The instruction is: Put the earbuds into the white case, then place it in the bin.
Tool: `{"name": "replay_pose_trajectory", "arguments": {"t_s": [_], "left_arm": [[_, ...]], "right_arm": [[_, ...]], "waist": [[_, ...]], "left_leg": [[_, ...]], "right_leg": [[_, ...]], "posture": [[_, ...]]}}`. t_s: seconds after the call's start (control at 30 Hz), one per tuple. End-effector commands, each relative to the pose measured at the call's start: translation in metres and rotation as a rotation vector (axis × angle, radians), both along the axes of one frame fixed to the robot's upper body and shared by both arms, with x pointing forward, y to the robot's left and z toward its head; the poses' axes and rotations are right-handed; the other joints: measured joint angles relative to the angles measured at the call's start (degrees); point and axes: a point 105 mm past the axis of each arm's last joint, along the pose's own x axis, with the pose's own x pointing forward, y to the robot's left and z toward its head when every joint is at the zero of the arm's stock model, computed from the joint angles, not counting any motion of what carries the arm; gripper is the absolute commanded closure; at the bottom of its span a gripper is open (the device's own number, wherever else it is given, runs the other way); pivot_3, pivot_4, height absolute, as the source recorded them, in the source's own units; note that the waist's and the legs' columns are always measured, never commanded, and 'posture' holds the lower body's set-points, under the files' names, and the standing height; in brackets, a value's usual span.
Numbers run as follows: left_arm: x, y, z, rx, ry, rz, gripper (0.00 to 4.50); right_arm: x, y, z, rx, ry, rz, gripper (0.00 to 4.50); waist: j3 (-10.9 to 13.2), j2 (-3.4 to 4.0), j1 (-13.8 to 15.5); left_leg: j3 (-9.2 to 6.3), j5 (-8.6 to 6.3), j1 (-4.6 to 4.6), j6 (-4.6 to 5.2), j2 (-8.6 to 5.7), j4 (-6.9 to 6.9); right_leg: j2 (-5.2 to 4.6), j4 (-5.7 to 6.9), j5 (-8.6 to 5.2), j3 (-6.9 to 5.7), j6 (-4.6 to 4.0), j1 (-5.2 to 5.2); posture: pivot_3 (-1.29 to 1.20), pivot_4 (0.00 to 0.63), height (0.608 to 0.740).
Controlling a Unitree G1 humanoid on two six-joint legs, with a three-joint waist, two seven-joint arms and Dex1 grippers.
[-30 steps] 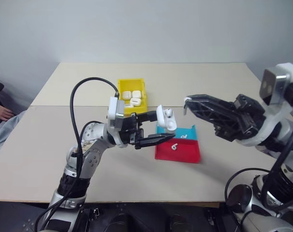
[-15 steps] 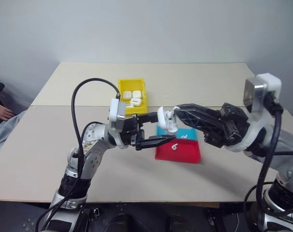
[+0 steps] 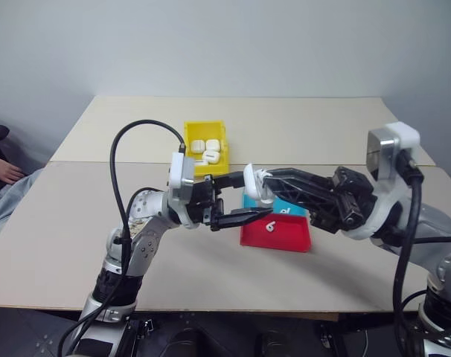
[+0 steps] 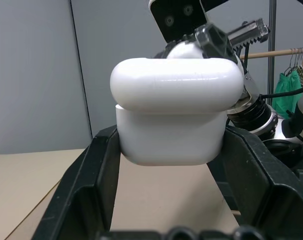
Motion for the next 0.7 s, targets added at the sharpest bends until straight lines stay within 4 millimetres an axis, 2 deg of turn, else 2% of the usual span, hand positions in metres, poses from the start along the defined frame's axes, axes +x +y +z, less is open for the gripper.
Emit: {"name": "replay_pose_trajectory", "arguments": {"t_s": [0.03, 0.13, 0.2, 0.27, 0.4, 0.7], "left_arm": [[-0.003, 0.000, 0.004, -0.010, -0.036, 0.001, 1.75], [-0.003, 0.000, 0.005, -0.013, -0.037, 0.000, 1.75], [-0.002, 0.000, 0.005, -0.014, -0.037, 0.003, 1.75], [-0.001, 0.000, 0.006, -0.012, -0.039, 0.004, 1.75], [-0.001, 0.000, 0.005, -0.012, -0.045, 0.002, 1.75], [0.006, 0.004, -0.005, 0.041, -0.040, 0.016, 1.75]], "right_arm": [[-0.007, 0.001, 0.006, 0.016, -0.046, 0.010, 3.28], [-0.006, 0.002, 0.003, 0.000, -0.050, 0.002, 3.28], [-0.007, 0.004, 0.002, -0.009, -0.060, 0.002, 2.90], [-0.008, 0.004, 0.001, -0.017, -0.069, 0.001, 2.39], [-0.006, 0.004, -0.002, -0.037, -0.067, -0.017, 1.03], [-0.011, -0.010, 0.003, -0.055, -0.109, -0.008, 1.03]], "waist": [[0.0, 0.00, 0.0], [0.0, 0.00, 0.0], [0.0, 0.00, 0.0], [0.0, 0.00, 0.0], [0.0, 0.00, 0.0], [0.0, -0.01, 0.1]], "left_leg": [[0.00, 0.00, 0.01, 0.00, 0.00, 0.00], [-0.02, 0.00, 0.01, 0.00, 0.00, 0.00], [-0.04, 0.00, 0.02, 0.00, 0.00, 0.01], [-0.07, 0.00, 0.02, 0.00, 0.00, 0.01], [-0.12, 0.00, 0.03, 0.01, 0.00, 0.02], [-0.12, -0.01, 0.04, 0.02, -0.01, 0.03]], "right_leg": [[0.00, -0.01, 0.00, -0.02, 0.00, 0.02], [0.00, -0.02, 0.00, -0.04, 0.00, 0.05], [0.00, -0.02, 0.00, -0.05, 0.00, 0.06], [0.00, -0.02, 0.00, -0.05, 0.00, 0.06], [0.00, -0.03, 0.00, -0.06, 0.01, 0.10], [0.00, -0.08, 0.00, -0.12, 0.01, 0.16]], "posture": [[0.00, 0.150, 0.740], [0.00, 0.150, 0.740], [0.00, 0.150, 0.740], [0.00, 0.150, 0.740], [0.00, 0.150, 0.740], [0.00, 0.150, 0.740]]}}
